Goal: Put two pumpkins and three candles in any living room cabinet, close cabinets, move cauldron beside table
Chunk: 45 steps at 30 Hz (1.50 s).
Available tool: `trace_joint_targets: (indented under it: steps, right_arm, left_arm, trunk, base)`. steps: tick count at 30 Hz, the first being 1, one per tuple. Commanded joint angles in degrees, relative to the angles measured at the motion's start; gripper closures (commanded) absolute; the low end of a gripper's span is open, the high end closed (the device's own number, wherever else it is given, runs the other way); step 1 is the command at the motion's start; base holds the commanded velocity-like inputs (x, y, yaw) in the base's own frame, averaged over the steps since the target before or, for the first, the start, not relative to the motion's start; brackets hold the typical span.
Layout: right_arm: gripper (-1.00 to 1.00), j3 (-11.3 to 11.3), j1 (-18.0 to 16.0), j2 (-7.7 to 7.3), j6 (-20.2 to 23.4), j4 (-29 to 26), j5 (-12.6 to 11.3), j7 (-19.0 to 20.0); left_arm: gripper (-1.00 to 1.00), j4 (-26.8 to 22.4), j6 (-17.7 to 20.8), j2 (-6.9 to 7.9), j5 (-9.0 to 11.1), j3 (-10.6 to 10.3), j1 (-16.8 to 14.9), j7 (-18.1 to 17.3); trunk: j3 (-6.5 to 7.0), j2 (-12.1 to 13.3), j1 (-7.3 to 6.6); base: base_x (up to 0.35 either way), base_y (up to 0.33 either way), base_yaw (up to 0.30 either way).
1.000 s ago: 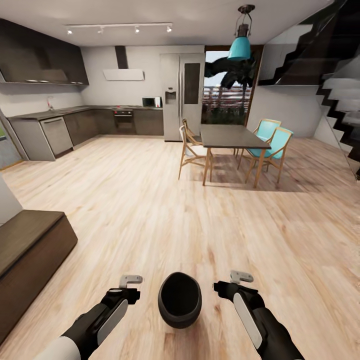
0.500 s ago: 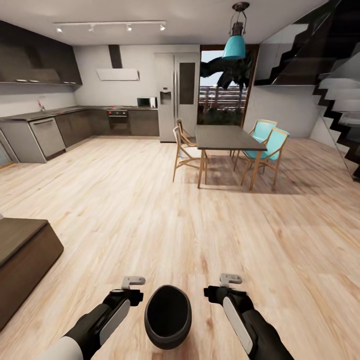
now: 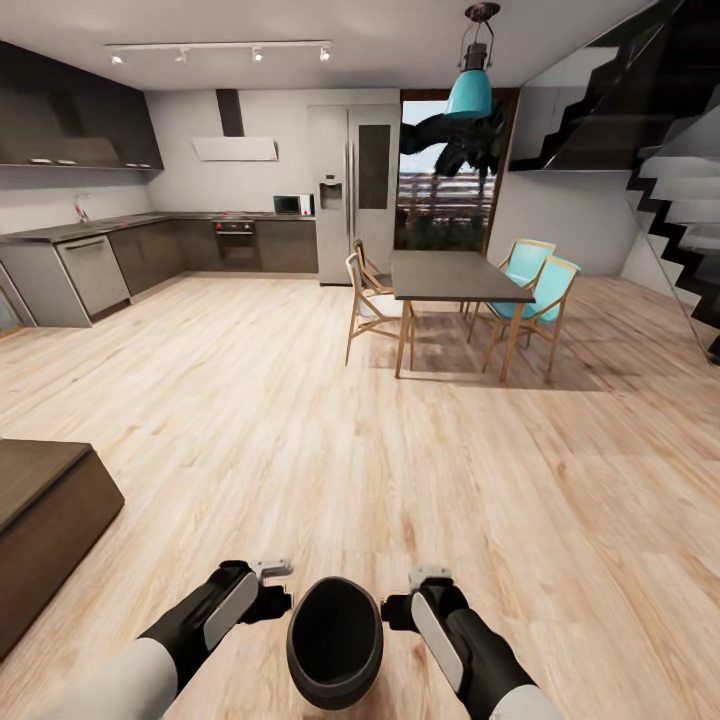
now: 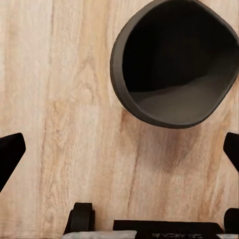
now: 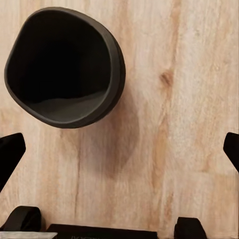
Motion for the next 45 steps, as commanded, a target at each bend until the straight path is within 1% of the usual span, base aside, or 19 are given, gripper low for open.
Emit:
trace_joint_targets:
  steps: [1, 5, 7, 11, 13, 14, 17, 19, 20, 21, 22, 25, 27, 34, 45]
  right_arm:
    - [-1.00, 0.17, -0.50, 0.09, -0.18, 1.31, -0.60, -0.57]
    - [-1.00, 0.17, -1.07, 0.23, -0.71, 3.44, -0.68, -0.58]
    - [-1.00, 0.21, -1.17, 0.25, -1.51, 3.90, -0.70, -0.59]
    - [-1.00, 0.36, -1.61, 0.32, -3.29, 4.29, -0.75, -0.59]
    - [-1.00, 0.37, -3.27, 0.32, -3.56, 4.41, -0.77, -0.59]
    - [-1.00, 0.39, -4.50, 0.34, -3.64, 4.53, -0.80, -0.59]
    - [-1.00, 0.40, -6.06, 0.37, -3.72, 4.86, -0.83, -0.59]
    - [-1.00, 0.42, -6.99, 0.43, -3.77, 5.19, -0.82, -0.56]
    - [-1.00, 0.43, -7.52, 0.43, -3.75, 5.28, -0.83, -0.57]
    - [-1.00, 0.43, -8.19, 0.43, -3.68, 5.55, -0.85, -0.57]
    - [-1.00, 0.43, -8.49, 0.43, -3.66, 5.79, -0.86, -0.58]
    - [-1.00, 0.53, -9.37, 0.43, -3.56, 6.65, -0.90, -0.43]
    - [-1.00, 0.57, -9.58, 0.43, -3.43, 6.83, -0.94, -0.26]
    - [-1.00, 0.61, -9.78, 0.43, -3.24, 6.99, -0.97, 0.13]
    - [-1.00, 0.61, -9.80, 0.43, -3.16, 6.97, -1.19, 0.27]
  left_arm:
    - [-1.00, 1.16, -0.58, 0.06, 1.09, -0.48, -0.59, -0.13]
    - [-1.00, 2.57, -2.56, 0.03, 1.26, -0.81, -1.20, -2.26]
    - [-1.00, 2.89, -3.06, 0.03, 1.25, -0.90, -1.31, -2.72]
    - [-1.00, 3.09, -5.88, -0.17, 1.08, -1.03, -1.39, -3.15]
    - [-1.00, 3.11, -6.83, -0.74, 1.01, -1.15, -1.58, -3.22]
    - [-1.00, 3.15, -7.19, -1.12, 0.98, -1.19, -2.27, -3.25]
    - [-1.00, 3.88, -8.19, -1.56, 1.10, -1.14, -3.95, -3.28]
    - [-1.00, 7.72, -11.30, -2.23, 1.04, -1.13, -4.76, -3.37]
    - [-1.00, 9.93, -12.69, -2.97, 1.00, -1.20, -5.01, -3.72]
    - [-1.00, 11.89, -13.61, -3.59, 1.01, -1.26, -5.17, -4.45]
    - [-1.00, 12.63, -13.95, -3.78, 1.01, -1.28, -5.23, -4.90]
    - [-1.00, 14.70, -14.80, -4.36, 0.97, -1.33, -5.34, -7.32]
    - [-1.00, 15.17, -14.98, -4.54, 0.95, -1.34, -5.36, -8.15]
    - [-1.00, 15.58, -15.14, -4.66, 0.92, -1.40, -5.37, -9.06]
    - [-1.00, 15.57, -14.73, -4.63, 0.87, -1.36, -5.37, -9.18]
  trunk:
    - [-0.06, -0.03, 0.00]
    - [-0.06, -0.03, 0.00]
    - [-0.06, -0.03, 0.00]
    - [-0.06, -0.03, 0.00]
    - [-0.06, -0.03, 0.00]
    - [-0.06, -0.03, 0.00]
    - [-0.06, -0.03, 0.00]
    - [-0.06, -0.03, 0.00]
    - [-0.06, -0.03, 0.00]
    - [-0.06, -0.03, 0.00]
    - [-0.06, -0.03, 0.00]
    - [-0.06, -0.03, 0.00]
    - [-0.06, -0.03, 0.00]
    - [-0.06, -0.03, 0.00]
    - [-0.06, -0.03, 0.00]
  base:
    - [0.001, 0.000, 0.000]
    - [0.000, 0.000, 0.000]
    - [0.000, 0.000, 0.000]
    - [0.000, 0.000, 0.000]
    - [0.000, 0.000, 0.000]
    - [0.000, 0.000, 0.000]
    - [0.000, 0.000, 0.000]
    - [0.000, 0.000, 0.000]
    - [0.000, 0.000, 0.000]
    - [0.000, 0.000, 0.000]
    - [0.000, 0.000, 0.000]
    - [0.000, 0.000, 0.000]
    - [0.000, 0.000, 0.000]
    - [0.035, 0.000, 0.000]
    - [0.109, 0.000, 0.000]
